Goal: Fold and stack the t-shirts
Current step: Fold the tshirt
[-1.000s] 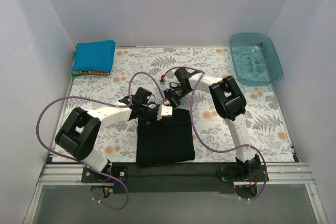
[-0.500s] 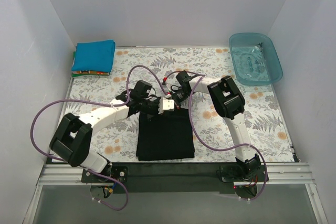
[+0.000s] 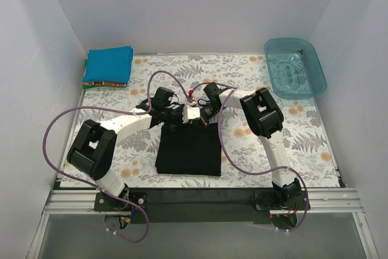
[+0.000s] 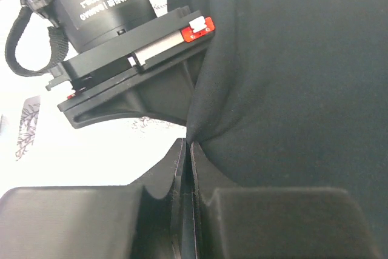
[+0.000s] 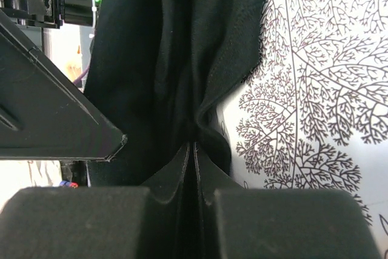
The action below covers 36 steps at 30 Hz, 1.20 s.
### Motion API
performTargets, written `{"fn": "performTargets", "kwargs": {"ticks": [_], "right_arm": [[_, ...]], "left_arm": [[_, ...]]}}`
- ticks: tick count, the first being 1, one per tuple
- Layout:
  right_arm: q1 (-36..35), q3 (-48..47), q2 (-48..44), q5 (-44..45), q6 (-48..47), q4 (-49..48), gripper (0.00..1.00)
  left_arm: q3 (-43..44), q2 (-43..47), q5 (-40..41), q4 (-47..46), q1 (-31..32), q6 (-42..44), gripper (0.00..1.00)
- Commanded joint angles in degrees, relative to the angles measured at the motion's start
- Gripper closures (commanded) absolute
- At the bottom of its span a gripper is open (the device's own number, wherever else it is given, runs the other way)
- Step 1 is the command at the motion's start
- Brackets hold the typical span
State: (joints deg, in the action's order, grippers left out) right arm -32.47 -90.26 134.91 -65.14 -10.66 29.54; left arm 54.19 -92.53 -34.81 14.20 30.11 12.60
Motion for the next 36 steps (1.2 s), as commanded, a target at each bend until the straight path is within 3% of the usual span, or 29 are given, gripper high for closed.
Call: {"fn": "performTargets", "kwargs": {"ticks": [1,5,11,14,19,24,36], "right_arm": [[-0.3,1.8,0.4,6.3,-2.1,1.2,0.89],[-0.3,-1.0,-2.3,8.3,-2.2,1.9,0.86],[-0.1,-4.0,-9.1,9.7,-6.5,9.0,0.64],[-0.2,-2.3,-13.3,10.5,-8.3,10.0,0.62],[-0.4,-1.4,-12.7,8.6,-11.2,12.5,0.67],[-0.8,-2.9,-5.5,2.0,-11.4,14.6,0.8],[-2.0,-3.1,3.4,0.9,-14.0,15.5,0.82]], "left_arm": [[-0.5,1.0,0.6,-6.3,-0.8,1.9,1.0],[-5.9,5.5,-4.6,-4.7,-0.1,4.7,1.0],[-11.6,12.2,-6.5,-1.6,2.8,5.2,1.0],[-13.8,14.9,-7.5,-1.0,4.1,6.6,1.0],[-15.3,17.6,-7.8,-0.6,6.4,8.8,1.0],[-14.0,17.6,-7.3,0.0,6.7,9.0,1.0],[-10.3,19.6,-4.1,-1.9,6.6,8.6,1.0]]}}
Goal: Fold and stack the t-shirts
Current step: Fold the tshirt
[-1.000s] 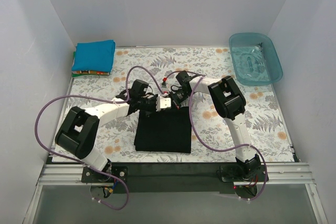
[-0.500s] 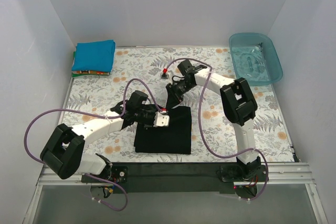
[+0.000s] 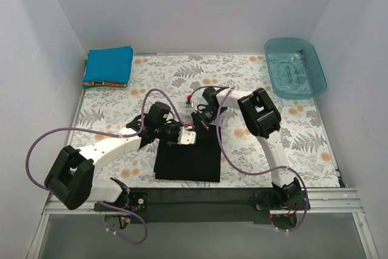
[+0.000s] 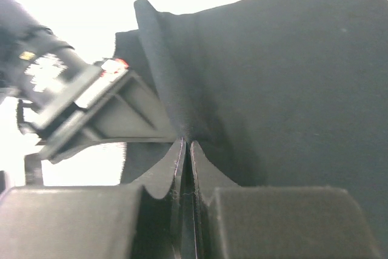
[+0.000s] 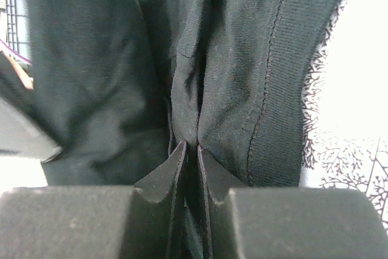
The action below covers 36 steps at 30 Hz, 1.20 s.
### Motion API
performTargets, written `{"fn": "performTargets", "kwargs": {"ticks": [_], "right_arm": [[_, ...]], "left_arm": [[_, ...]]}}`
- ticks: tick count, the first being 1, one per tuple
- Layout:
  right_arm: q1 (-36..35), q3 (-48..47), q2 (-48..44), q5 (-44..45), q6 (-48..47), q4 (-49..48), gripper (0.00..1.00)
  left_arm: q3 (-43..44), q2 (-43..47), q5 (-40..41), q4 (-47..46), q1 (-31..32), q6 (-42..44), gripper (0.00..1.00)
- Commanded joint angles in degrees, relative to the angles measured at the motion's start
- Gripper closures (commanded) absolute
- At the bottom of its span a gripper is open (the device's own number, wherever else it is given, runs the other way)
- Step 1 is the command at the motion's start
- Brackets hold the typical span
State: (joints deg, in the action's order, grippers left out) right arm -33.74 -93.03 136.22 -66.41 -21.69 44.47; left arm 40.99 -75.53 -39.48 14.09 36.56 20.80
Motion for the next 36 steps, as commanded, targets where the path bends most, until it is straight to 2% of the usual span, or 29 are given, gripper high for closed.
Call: {"fn": "performTargets", "kwargs": {"ticks": [1,10,19,23,28,32,36], "right_arm": [[-0.8,-0.1,2.1,2.1,-3.4,0.6,0.82],[-1.1,1.5,1.7,1.9,-4.2,0.6,0.82],[-1.1,1.5,1.2,1.5,-4.2,0.7,0.82],[-1.1,1.1,1.2,1.6,-4.0,0.7,0.82],[-1.1,1.1,0.8,1.7,-4.1,0.8,0.82],[-1.1,0.8,0.4,2.3,-3.9,1.1,0.82],[-1.1,-0.2,-1.3,5.1,-3.1,1.8,0.82]], "left_arm": [[3.3,2.2,1.1,-2.4,0.2,0.5,1.0],[8.7,-3.7,1.3,-7.0,-4.0,1.6,1.0],[8.5,-8.1,-0.5,-12.3,-6.9,2.5,1.0],[6.2,-8.1,0.2,-21.4,-6.9,0.2,1.0],[-1.3,-5.4,0.6,-32.5,-6.9,0.8,1.0],[-2.4,-6.3,0.8,-30.4,-6.8,3.3,1.0],[-5.6,-6.8,1.8,-32.0,-6.8,5.0,1.0]]}}
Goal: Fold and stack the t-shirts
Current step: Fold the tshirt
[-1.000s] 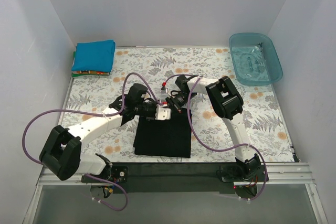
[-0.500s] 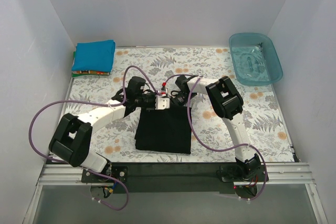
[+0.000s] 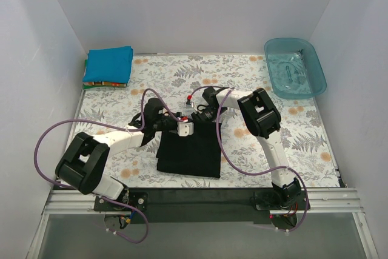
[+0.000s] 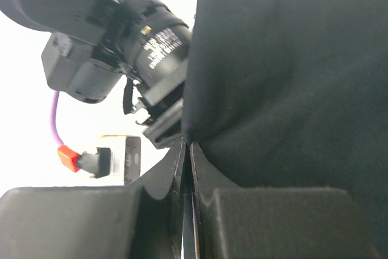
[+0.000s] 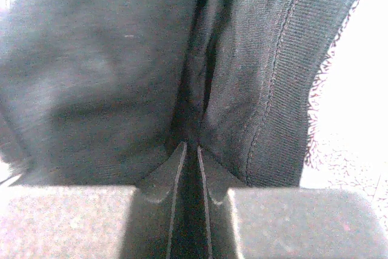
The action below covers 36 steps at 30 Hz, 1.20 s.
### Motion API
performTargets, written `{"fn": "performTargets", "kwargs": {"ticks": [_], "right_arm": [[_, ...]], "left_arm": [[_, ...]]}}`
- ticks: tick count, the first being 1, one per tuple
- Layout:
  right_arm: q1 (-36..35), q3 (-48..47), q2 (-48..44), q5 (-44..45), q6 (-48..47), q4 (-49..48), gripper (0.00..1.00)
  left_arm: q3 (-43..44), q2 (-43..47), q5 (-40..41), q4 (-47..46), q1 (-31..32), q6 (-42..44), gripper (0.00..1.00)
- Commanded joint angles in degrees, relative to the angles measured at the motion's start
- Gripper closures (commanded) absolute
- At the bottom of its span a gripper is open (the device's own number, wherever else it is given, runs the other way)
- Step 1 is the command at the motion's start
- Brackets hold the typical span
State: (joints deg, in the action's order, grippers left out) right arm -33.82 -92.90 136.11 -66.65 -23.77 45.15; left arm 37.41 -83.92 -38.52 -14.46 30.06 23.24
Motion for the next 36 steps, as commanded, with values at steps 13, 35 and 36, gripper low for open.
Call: {"fn": "performTargets", "kwargs": {"ticks": [13,35,36], "right_arm": [[-1.0,-11.3,-8.8,26.3,0.7,8.0,0.7],[17.4,-1.9,-23.4,17.4,-0.3,9.7,0.32],[17.4,-0.2,-24.7,16.6,0.5,8.6,0.32]], "left_arm": [[-10.6,1.6,1.2,-11.9,-0.4,4.8,1.0],[16.6,4.2,-9.5,30.2,-15.5,-44.1,0.56],[16.7,3.6,-9.6,31.2,-16.4,-46.3,0.54]]}}
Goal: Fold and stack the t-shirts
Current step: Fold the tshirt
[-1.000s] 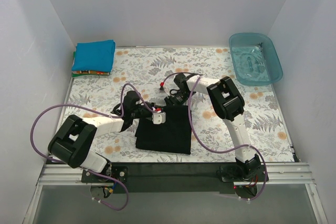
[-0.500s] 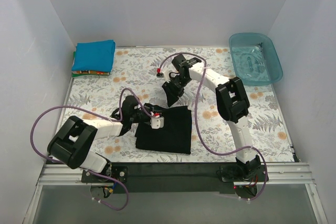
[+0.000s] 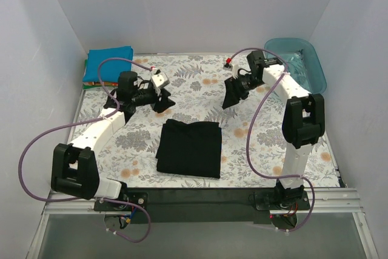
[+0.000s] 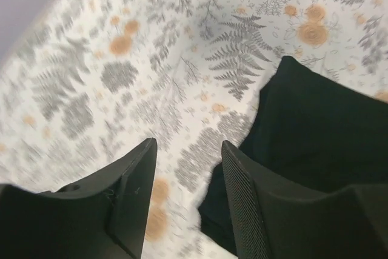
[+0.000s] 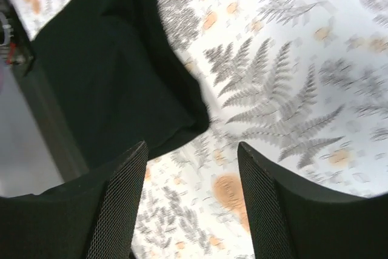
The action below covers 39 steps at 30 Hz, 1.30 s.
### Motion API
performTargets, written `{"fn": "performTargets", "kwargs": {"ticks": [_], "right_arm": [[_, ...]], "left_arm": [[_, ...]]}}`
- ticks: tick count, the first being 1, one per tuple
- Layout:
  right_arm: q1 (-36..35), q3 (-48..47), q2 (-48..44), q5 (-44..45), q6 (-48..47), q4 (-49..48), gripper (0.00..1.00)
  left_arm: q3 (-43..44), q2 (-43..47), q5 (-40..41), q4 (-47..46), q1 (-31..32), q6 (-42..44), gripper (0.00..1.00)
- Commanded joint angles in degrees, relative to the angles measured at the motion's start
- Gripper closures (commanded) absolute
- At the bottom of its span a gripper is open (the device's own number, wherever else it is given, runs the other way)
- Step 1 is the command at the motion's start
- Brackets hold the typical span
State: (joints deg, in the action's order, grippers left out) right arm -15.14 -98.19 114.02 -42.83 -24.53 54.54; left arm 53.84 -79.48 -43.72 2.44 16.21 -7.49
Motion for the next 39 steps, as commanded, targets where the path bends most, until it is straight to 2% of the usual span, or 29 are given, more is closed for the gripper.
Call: {"fn": "performTargets", "kwargs": {"ticks": [1,5,8,19,30,33,38,39], "right_arm": [[-1.3,7.1,-3.4,-8.1,3.6,-2.3,0.31],[-1.4,14.3,-6.2,-6.2,9.9,-14.0,0.31],[-1.7,17.0,-5.9,-5.3,11.2,-16.6,0.33],[-3.4,21.3,-2.9,-8.2,12.1,-19.5,0.42],[-4.7,22.3,-0.4,-7.1,11.7,-20.4,0.39],[-5.1,22.3,-0.1,-7.7,12.0,-20.5,0.45],[-5.1,22.3,-0.8,-9.3,12.3,-20.4,0.65],[-5.1,22.5,-1.7,-9.4,12.2,-20.4,0.69]], "left_arm": [[0.0,-1.9,-4.6,15.8,-3.5,-17.3,0.53],[-2.1,-4.5,-3.4,16.0,-7.0,-25.5,0.5],[-3.1,-7.0,-2.2,15.1,-8.2,-29.5,0.5],[-4.6,-12.6,-2.2,9.0,-9.0,-34.9,0.5],[-4.5,-16.0,0.7,4.8,-9.0,-35.9,0.48],[-4.3,-17.1,0.0,4.2,-9.0,-36.4,0.5],[-3.8,-18.2,-0.9,3.5,-9.0,-36.9,0.6],[-3.7,-18.2,-1.6,3.5,-9.0,-36.9,0.69]]}}
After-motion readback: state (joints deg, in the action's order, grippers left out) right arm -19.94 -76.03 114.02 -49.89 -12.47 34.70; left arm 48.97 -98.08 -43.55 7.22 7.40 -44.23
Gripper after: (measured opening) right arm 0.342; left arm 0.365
